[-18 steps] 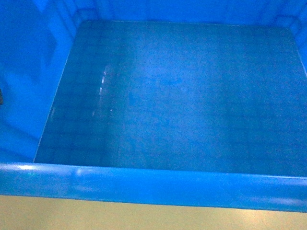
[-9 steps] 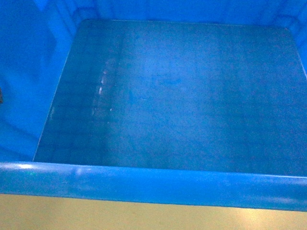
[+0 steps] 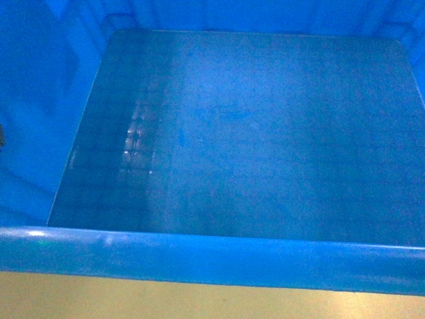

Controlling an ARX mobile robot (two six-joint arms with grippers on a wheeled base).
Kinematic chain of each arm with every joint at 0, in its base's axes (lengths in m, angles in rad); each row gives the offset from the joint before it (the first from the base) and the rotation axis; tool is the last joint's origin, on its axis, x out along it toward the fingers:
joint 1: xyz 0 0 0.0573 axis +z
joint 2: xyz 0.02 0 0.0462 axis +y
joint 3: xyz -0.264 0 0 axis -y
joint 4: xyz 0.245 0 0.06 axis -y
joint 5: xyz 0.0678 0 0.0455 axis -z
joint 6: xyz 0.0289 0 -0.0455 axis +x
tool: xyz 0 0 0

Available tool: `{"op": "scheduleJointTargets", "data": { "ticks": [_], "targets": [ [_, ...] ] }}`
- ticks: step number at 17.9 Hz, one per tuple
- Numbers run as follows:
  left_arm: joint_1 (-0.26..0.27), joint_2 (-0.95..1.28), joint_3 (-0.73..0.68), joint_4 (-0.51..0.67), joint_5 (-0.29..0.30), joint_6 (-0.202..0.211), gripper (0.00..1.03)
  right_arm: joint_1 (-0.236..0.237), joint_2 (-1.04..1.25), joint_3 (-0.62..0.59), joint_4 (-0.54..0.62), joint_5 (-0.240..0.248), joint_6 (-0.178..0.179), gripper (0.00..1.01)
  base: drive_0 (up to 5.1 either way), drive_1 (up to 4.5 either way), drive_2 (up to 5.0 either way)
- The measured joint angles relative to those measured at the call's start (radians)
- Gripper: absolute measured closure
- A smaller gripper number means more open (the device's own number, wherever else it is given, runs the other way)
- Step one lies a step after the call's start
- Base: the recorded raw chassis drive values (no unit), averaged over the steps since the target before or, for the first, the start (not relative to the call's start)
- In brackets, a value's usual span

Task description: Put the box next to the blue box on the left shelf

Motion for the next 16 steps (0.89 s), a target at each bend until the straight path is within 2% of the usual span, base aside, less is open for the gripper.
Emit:
{"op": "scheduleJointTargets", "data": {
  "ticks": [16],
  "targets": [
    [0.000,0.000,0.000,0.002,0.000,0.000,0.90,0.000,0.000,0.000,-0.001,0.002,0.001,0.85,0.0,4.16,-4.2]
  ]
}}
